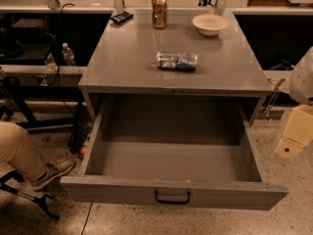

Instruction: Close top drawer

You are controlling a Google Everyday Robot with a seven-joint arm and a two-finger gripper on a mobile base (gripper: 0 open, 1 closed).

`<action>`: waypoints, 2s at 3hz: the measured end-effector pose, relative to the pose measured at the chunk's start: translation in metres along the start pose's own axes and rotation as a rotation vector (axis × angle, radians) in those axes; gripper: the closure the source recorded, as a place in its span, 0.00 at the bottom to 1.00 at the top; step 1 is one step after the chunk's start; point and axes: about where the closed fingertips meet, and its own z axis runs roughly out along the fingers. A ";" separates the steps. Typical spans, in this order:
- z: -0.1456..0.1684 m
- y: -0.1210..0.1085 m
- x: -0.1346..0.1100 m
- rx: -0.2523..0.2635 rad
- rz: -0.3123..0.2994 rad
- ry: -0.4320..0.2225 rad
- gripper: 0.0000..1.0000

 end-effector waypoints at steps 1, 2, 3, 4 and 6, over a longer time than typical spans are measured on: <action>0.014 0.010 0.014 -0.032 0.064 0.047 0.15; 0.035 0.030 0.035 -0.071 0.156 0.099 0.46; 0.063 0.054 0.052 -0.133 0.231 0.118 0.78; 0.094 0.076 0.064 -0.205 0.290 0.097 0.99; 0.125 0.076 0.071 -0.249 0.301 0.115 1.00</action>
Offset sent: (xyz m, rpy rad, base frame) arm -0.0601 -0.0221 -0.0638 -0.0601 0.2045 -0.2214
